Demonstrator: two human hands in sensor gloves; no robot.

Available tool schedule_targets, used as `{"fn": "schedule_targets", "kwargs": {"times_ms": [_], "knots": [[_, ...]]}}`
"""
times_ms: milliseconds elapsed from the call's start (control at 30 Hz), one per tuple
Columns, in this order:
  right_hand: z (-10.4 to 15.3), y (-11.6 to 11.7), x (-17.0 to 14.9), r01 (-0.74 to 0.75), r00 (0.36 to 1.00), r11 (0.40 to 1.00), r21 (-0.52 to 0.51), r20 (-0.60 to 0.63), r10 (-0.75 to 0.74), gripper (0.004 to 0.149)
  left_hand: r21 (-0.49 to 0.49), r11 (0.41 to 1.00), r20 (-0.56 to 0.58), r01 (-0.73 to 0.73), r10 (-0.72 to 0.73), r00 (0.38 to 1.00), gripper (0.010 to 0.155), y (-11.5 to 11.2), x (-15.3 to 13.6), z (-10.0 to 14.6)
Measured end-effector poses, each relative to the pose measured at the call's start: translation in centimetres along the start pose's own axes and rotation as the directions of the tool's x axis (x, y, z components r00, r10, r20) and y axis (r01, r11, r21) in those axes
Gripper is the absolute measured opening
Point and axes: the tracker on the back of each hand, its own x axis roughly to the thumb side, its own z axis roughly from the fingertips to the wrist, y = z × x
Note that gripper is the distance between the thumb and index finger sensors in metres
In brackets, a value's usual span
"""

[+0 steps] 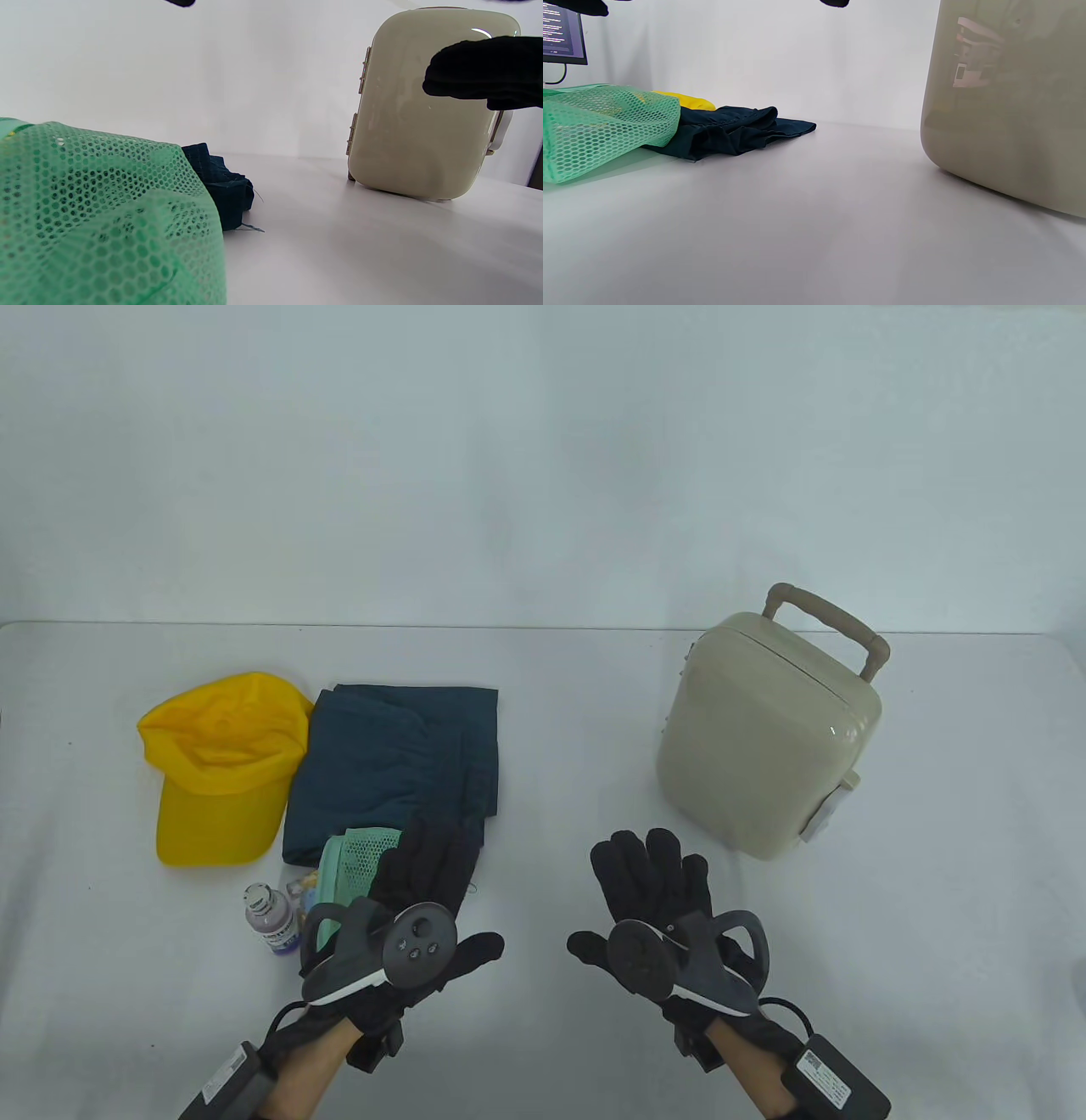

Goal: Pack suitcase

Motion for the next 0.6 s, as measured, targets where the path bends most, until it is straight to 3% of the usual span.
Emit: {"fn": "schedule_targets", "kwargs": {"times_ms": [233, 433, 600], "knots": [[-0.3, -2.0, 0.2, -0.033, 0.999, 0.998, -0.047, -0.003, 0.033, 0.091, 0.013, 1.000, -0.014, 0.005, -0.005, 1.000, 0.097, 0.2, -0.2, 0.1], [-2.1, -8.6, -1.9, -0.106, 0.991, 0.980, -0.170, -0.100, 0.090, 0.090, 0.016, 1.000, -0.014, 0.013, -0.013, 1.000, 0.096, 0.1, -0.2, 0.0], [-4.0, -14.0, -5.2, -0.194, 0.958, 0.954, -0.227, -0.256, 0.134, 0.089, 0.015, 1.000, -0.025, 0.018, -0.018, 1.000, 0.096, 0.2, -0.3, 0.1]]}}
